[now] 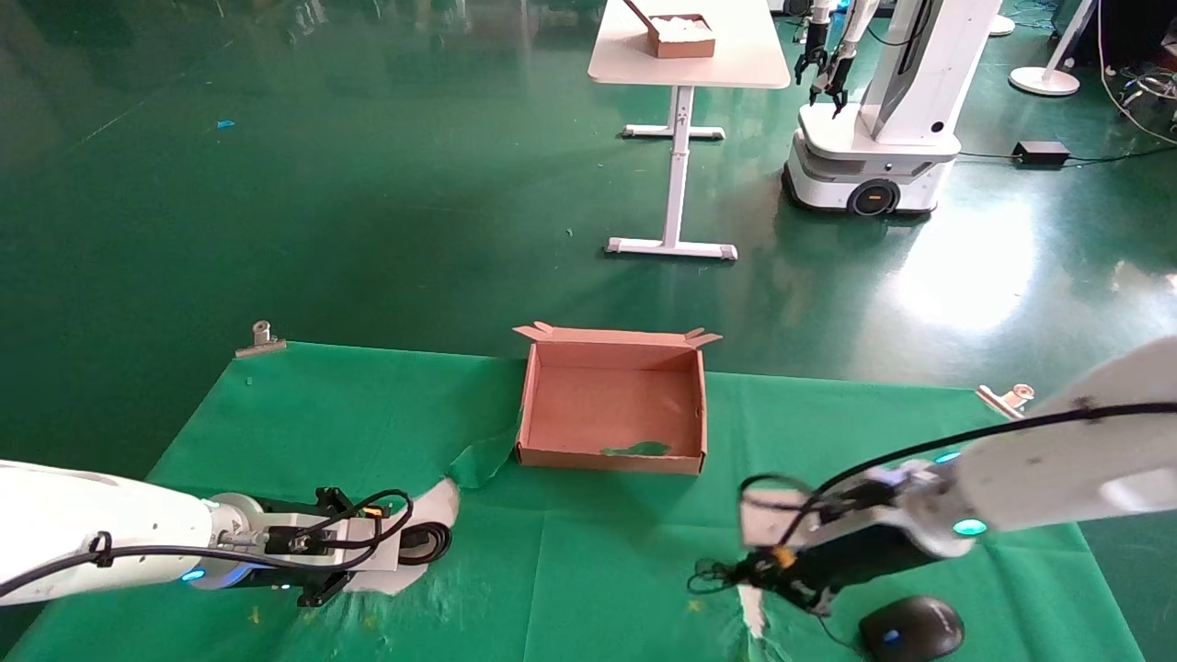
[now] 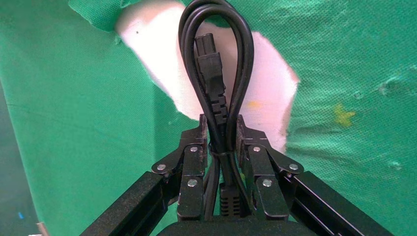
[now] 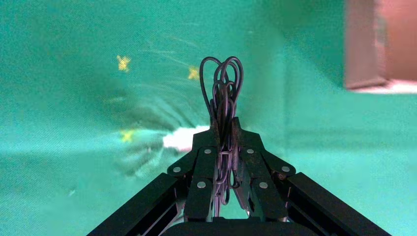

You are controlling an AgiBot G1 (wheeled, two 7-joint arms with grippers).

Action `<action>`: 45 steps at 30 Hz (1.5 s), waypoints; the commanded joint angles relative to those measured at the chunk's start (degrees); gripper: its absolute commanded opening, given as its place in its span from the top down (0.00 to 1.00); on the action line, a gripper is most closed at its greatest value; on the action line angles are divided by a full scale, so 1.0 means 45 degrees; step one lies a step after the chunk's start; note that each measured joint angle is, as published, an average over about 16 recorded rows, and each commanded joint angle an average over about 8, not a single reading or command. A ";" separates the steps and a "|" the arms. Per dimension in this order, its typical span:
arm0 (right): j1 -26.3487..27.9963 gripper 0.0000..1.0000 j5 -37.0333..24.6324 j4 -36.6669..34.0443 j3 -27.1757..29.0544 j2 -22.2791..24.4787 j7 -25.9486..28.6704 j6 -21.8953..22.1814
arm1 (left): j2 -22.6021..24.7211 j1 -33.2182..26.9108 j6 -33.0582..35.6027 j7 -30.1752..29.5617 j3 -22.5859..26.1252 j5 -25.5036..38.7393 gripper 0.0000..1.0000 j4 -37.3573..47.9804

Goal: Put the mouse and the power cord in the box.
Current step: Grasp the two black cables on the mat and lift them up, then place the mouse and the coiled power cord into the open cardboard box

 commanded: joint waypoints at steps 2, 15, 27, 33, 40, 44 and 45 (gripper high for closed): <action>0.0007 1.00 0.0529 0.0502 0.0349 0.0715 0.0187 -0.0410 | -0.0173 -0.0265 0.0238 -0.0006 -0.0207 -0.0381 1.00 -0.0061; -0.1112 1.00 0.2665 0.5590 0.2175 0.4632 0.3521 -0.0688 | -0.0159 -0.2866 0.2370 0.0682 -0.1887 -0.4374 1.00 0.0239; -0.0598 1.00 0.3592 0.8694 0.3392 0.6833 0.5546 -0.0735 | 0.4175 -0.2708 -0.2041 0.2730 -0.0740 -0.2576 1.00 0.3049; -0.0026 1.00 0.4018 0.8966 0.3742 0.7521 0.5722 -0.1292 | 0.5048 -0.2327 -0.5065 0.3870 0.1365 -0.2318 0.72 0.4344; 0.0101 1.00 0.4190 0.8935 0.3895 0.8157 0.5658 -0.1598 | 0.5055 -0.2490 -0.6458 0.3690 0.3586 -0.3509 0.00 0.4585; -0.0073 1.00 0.4311 0.8943 0.3922 0.8333 0.5661 -0.1544 | 0.5044 -0.2704 -0.6829 0.3528 0.4470 -0.4155 0.00 0.4715; -0.0124 1.00 0.4351 0.8953 0.3922 0.8335 0.5661 -0.1517 | 0.5042 -0.2752 -0.6910 0.3498 0.4669 -0.4305 0.00 0.4742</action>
